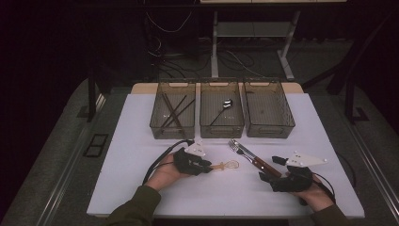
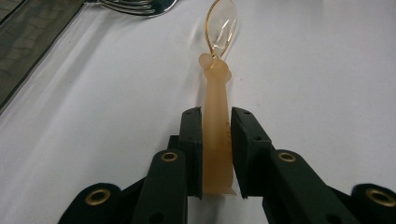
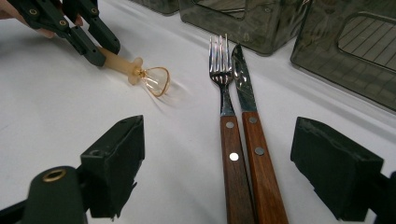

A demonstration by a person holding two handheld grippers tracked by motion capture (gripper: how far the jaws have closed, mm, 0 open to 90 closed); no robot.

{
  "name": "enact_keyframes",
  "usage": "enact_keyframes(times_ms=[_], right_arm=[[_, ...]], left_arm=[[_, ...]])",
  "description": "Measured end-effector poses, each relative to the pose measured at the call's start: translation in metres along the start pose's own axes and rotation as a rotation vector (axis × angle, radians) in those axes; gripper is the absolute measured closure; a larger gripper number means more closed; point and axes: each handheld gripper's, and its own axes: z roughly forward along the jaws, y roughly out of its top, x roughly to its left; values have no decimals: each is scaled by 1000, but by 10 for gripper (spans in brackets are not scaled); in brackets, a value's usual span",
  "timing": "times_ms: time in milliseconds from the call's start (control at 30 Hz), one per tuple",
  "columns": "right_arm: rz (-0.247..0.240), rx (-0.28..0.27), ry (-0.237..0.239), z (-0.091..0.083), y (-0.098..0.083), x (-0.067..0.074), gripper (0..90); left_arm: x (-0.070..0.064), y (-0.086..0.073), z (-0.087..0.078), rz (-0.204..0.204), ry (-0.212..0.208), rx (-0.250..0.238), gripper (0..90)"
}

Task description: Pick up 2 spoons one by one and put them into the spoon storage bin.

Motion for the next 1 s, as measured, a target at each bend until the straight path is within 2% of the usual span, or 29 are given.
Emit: enact_keyframes(times_ms=[100,200,567,667,833,1000], right_arm=[[0,0,1,0,0,0,179],[1,-1,0,0,0,0,178],[1,2,2,0,0,1,179],[0,4,3,0,0,1,178],[-1,5,2,1,0,1,178],[2,4,0,0,0,0,178]], left_arm=[[0,1,-1,-19,11,-20,745],[-1,3,-4,-56,33,-36,745],[1,10,-22,-112,96,-77,743],[2,14,-26,-139,85,-108,743],[5,25,-31,-145,96,-132,743],[13,38,-38,-145,138,-148,742]])
